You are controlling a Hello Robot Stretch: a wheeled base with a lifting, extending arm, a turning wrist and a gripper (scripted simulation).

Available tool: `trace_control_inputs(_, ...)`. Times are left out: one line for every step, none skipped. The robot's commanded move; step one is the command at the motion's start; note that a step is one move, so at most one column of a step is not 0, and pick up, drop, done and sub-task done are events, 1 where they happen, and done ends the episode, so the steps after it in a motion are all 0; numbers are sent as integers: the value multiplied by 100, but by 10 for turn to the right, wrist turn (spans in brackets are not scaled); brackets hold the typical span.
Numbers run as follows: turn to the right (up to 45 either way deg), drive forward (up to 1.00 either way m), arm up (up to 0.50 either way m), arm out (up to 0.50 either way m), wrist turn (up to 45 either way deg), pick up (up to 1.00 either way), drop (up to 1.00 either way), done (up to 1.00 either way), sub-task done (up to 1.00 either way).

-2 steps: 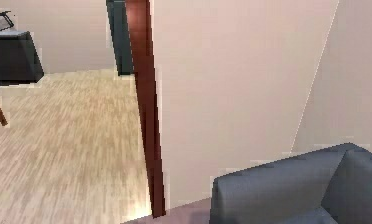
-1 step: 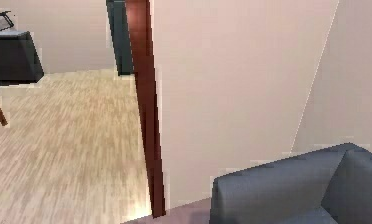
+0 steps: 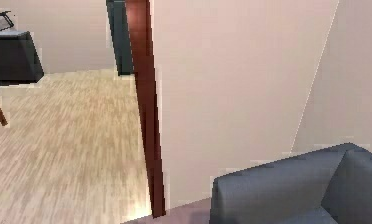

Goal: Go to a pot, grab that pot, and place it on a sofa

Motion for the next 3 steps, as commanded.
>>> trace_control_inputs(0,0,-36,0,0,0,0,0,0)
trace_control_inputs(0,0,-32,0,0,0,0,0,0)
trace_control_inputs(0,0,0,0,0,0,100,0,0)
